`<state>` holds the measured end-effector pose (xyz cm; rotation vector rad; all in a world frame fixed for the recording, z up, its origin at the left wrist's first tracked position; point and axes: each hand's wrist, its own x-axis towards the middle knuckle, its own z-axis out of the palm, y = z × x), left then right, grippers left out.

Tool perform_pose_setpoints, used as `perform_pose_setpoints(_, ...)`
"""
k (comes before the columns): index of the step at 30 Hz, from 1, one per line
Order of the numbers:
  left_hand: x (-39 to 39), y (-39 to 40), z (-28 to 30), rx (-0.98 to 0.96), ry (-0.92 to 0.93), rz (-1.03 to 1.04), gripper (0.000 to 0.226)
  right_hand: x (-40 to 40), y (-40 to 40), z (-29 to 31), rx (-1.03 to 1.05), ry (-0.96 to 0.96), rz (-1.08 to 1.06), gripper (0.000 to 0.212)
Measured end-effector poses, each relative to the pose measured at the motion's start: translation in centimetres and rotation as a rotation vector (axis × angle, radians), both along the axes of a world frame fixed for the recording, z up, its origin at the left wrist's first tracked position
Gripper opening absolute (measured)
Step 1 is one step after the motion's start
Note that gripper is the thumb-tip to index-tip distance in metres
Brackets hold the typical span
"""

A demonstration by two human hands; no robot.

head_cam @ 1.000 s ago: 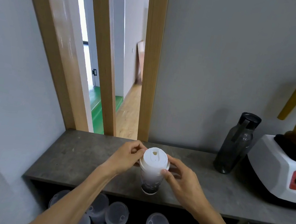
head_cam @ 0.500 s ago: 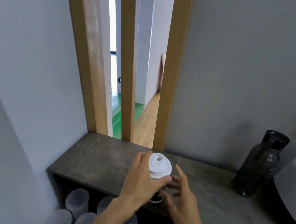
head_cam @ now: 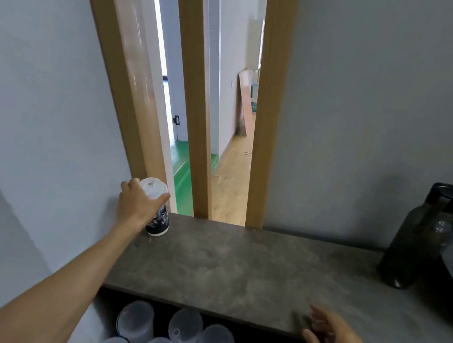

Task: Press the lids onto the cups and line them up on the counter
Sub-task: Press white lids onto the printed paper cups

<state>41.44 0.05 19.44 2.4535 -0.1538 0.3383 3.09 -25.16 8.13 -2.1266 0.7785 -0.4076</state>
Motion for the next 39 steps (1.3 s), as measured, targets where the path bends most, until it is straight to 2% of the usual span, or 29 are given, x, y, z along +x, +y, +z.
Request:
perform_pose_setpoints(5,0.7,-0.2,-0.7,0.004,0.000,-0.041,0.088,0.0,1.1,0.9,-0.073,0.010,-0.007,0.045)
perform_pose_setpoints(8,-0.4,-0.1,-0.4,0.041,0.009,-0.036,0.097,0.3,1.9,1.6,-0.105,-0.001,0.007,0.044)
perform_pose_setpoints(11,-2.8,-0.2,0.1,0.099,-0.099,-0.032,0.100,0.2,2.5,2.1,-0.158,-0.013,0.020,0.042)
perform_pose_setpoints(13,-6.1,-1.1,0.8,0.045,-0.214,-0.138,0.087,0.0,2.8,2.6,-0.171,-0.027,0.022,0.041)
perform_pose_setpoints(16,-13.9,-3.3,0.8,-0.091,-0.256,-0.500,0.056,-1.4,2.8,2.5,-0.179,-0.046,0.019,0.041)
perform_pose_setpoints(18,-19.8,-4.5,-0.4,-0.152,-0.173,-0.803,0.037,-3.3,2.8,2.1,-0.173,-0.038,-0.001,0.042)
perform_pose_setpoints(20,-25.2,-5.6,-3.4,-0.081,-0.044,-1.057,0.027,-5.8,2.8,1.4,-0.159,-0.011,-0.037,0.041)
perform_pose_setpoints(22,-29.7,-6.7,-7.6,0.028,0.107,-1.184,0.027,-8.7,2.9,0.5,-0.131,0.028,-0.069,0.038)
perform_pose_setpoints(25,-34.9,-7.9,-14.2,0.204,0.283,-1.253,0.038,-13.3,3.0,-1.7,-0.094,0.164,-0.098,0.034)
perform_pose_setpoints(28,-38.4,-8.6,-19.6,0.327,0.455,-1.305,0.055,-17.1,3.2,-5.1,-0.083,0.421,-0.015,0.034)
perform_pose_setpoints(31,-40.1,-9.1,-23.1,0.426,0.567,-1.312,0.092,-18.8,3.5,-8.3,-0.008,0.577,0.026,0.054)
perform_pose_setpoints(33,-40.7,-9.5,-24.4,0.471,0.603,-1.299,0.110,-18.9,3.8,-9.5,0.044,0.605,0.027,0.059)
perform_pose_setpoints(34,-41.1,-9.7,-24.7,0.460,0.625,-1.281,0.109,-18.8,3.9,-9.8,0.077,0.596,0.031,0.059)
perform_pose_setpoints(36,-41.8,-9.9,-24.5,0.354,0.610,-1.245,0.093,-18.5,4.1,-10.1,0.125,0.560,0.029,0.062)
perform_pose_setpoints(39,-41.7,-9.2,-21.7,0.170,0.546,-1.227,0.072,-18.0,3.9,-7.9,0.108,0.486,0.101,0.067)
